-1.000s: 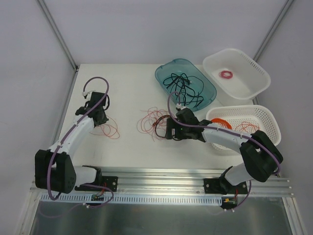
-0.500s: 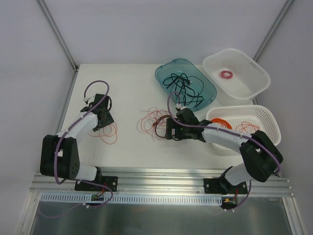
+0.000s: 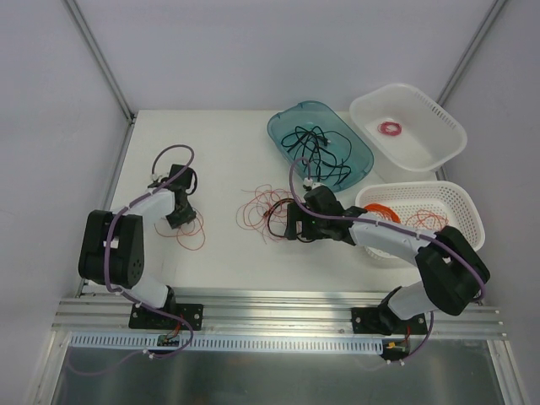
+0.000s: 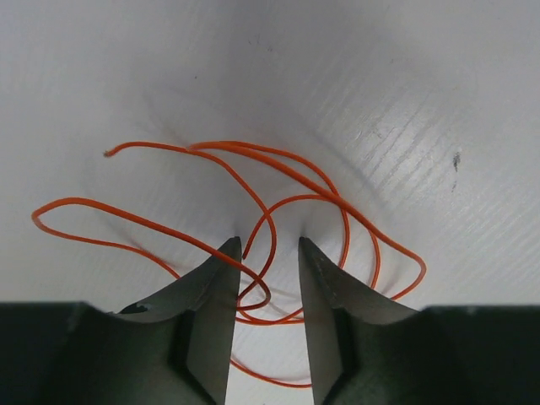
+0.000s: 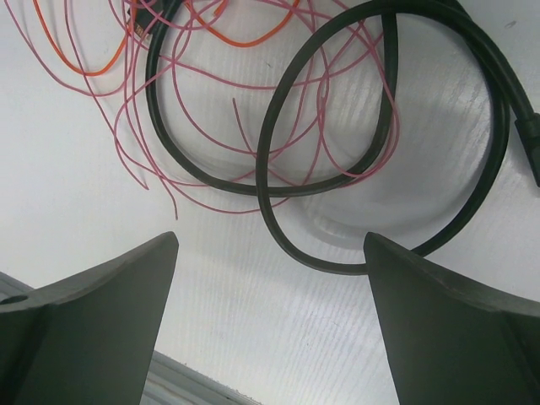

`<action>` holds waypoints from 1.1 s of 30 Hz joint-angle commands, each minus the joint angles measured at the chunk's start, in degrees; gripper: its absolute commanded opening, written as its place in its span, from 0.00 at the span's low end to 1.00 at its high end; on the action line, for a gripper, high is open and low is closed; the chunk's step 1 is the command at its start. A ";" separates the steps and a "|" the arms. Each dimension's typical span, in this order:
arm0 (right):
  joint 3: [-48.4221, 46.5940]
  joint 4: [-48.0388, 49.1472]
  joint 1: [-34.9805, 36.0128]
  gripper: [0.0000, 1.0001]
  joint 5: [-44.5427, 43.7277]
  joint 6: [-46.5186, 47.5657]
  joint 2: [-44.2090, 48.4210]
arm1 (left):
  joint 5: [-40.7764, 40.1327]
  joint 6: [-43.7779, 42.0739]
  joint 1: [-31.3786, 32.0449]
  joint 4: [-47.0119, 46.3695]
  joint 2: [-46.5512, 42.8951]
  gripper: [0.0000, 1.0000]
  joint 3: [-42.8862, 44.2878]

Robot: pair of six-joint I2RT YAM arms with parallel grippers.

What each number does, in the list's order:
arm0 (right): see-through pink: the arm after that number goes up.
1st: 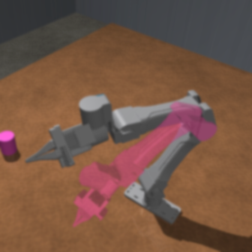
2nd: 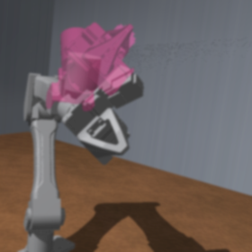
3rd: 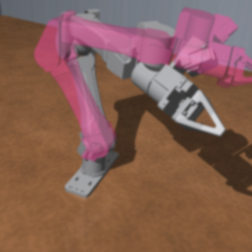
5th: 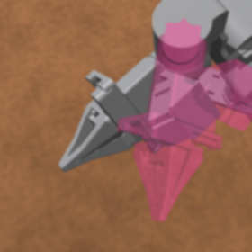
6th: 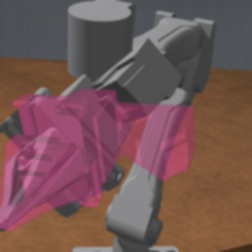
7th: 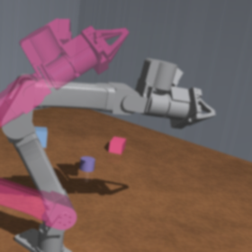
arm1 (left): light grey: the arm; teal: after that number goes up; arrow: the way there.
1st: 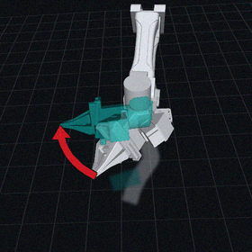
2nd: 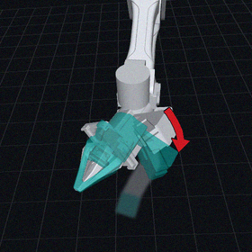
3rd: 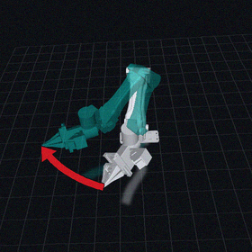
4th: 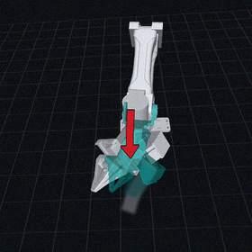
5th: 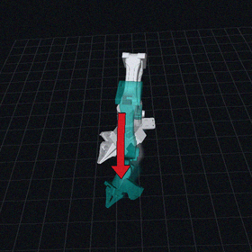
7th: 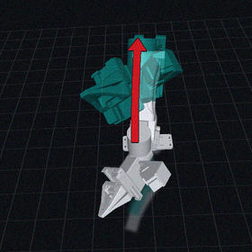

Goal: Untangle the cables

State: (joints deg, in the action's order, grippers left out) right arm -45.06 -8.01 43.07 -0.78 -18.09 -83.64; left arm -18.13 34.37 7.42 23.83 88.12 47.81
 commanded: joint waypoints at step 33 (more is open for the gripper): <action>-3.89 9.95 14.05 0.98 9.66 2.87 16.49 | 30.41 0.17 17.98 -0.63 -35.73 0.00 -4.22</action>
State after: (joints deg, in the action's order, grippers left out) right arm -48.21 -3.44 55.59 6.57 -16.27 -68.93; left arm 5.93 32.16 23.83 23.22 52.82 42.30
